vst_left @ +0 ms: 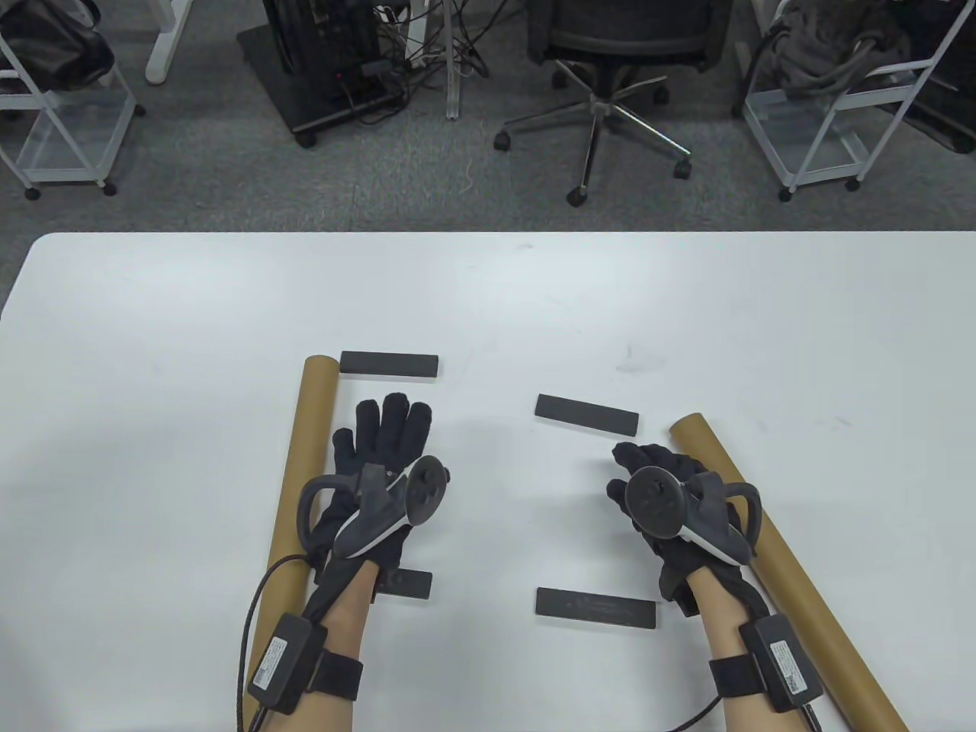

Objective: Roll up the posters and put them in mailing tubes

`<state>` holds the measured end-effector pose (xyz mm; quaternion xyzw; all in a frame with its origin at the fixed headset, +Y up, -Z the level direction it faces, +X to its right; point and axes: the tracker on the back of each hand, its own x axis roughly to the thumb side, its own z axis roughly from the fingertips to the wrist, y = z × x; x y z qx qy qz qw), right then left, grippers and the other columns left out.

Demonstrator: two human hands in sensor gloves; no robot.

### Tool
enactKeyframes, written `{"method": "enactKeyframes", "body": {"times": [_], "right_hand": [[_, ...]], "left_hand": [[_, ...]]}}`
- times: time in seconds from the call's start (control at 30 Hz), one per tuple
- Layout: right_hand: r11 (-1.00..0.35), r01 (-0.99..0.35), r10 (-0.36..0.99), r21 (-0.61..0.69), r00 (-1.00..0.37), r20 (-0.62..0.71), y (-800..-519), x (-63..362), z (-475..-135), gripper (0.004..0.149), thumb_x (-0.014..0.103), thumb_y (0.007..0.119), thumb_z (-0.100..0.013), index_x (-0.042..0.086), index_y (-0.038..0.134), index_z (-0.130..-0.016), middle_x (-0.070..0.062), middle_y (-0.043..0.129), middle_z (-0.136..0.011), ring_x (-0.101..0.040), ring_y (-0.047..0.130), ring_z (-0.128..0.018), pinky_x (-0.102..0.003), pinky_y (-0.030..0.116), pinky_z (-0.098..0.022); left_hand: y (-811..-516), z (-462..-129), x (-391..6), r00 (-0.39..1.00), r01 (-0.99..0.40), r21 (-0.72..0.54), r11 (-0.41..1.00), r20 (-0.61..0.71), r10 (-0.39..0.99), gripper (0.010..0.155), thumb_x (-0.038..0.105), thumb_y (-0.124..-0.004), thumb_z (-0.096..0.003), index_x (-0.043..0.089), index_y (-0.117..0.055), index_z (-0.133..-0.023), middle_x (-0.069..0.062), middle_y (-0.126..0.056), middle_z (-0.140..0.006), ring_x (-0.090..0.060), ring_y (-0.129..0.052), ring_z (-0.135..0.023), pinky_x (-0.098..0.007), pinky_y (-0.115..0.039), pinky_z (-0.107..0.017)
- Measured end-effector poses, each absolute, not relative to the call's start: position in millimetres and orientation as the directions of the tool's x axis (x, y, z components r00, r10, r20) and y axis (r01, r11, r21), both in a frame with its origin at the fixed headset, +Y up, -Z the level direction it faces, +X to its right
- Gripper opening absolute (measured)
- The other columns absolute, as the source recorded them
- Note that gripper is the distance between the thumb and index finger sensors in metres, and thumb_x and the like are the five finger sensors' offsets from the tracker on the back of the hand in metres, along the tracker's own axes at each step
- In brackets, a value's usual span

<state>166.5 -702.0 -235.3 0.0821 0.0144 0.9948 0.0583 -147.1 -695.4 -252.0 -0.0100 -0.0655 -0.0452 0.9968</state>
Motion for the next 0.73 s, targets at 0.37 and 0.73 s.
{"method": "enactKeyframes", "body": {"times": [0.37, 0.73], "right_hand": [[-0.992, -0.122, 0.126, 0.030, -0.981, 0.149, -700.0, 169.3, -234.1, 0.059, 0.042, 0.065, -0.052, 0.013, 0.061, -0.103, -0.016, 0.075, -0.102, -0.043, 0.083, -0.087, -0.069, 0.065, -0.066], [-0.993, -0.111, 0.115, 0.038, -0.981, 0.156, -700.6, 167.5, -233.9, 0.059, 0.042, 0.065, -0.052, 0.013, 0.062, -0.103, -0.016, 0.075, -0.101, -0.043, 0.083, -0.087, -0.069, 0.065, -0.066]], "left_hand": [[-697.1, -251.4, -146.6, 0.986, 0.099, -0.012, 0.995, 0.133, -0.097, 0.079, 0.059, -0.054, -0.0525, 0.031, -0.030, -0.122, -0.005, -0.030, -0.132, -0.040, -0.042, -0.121, -0.062, -0.047, -0.085], [-697.2, -250.9, -145.6, 0.985, 0.105, -0.003, 0.994, 0.136, -0.104, 0.079, 0.059, -0.054, -0.0525, 0.031, -0.030, -0.122, -0.005, -0.031, -0.132, -0.040, -0.042, -0.121, -0.062, -0.048, -0.085]]}}
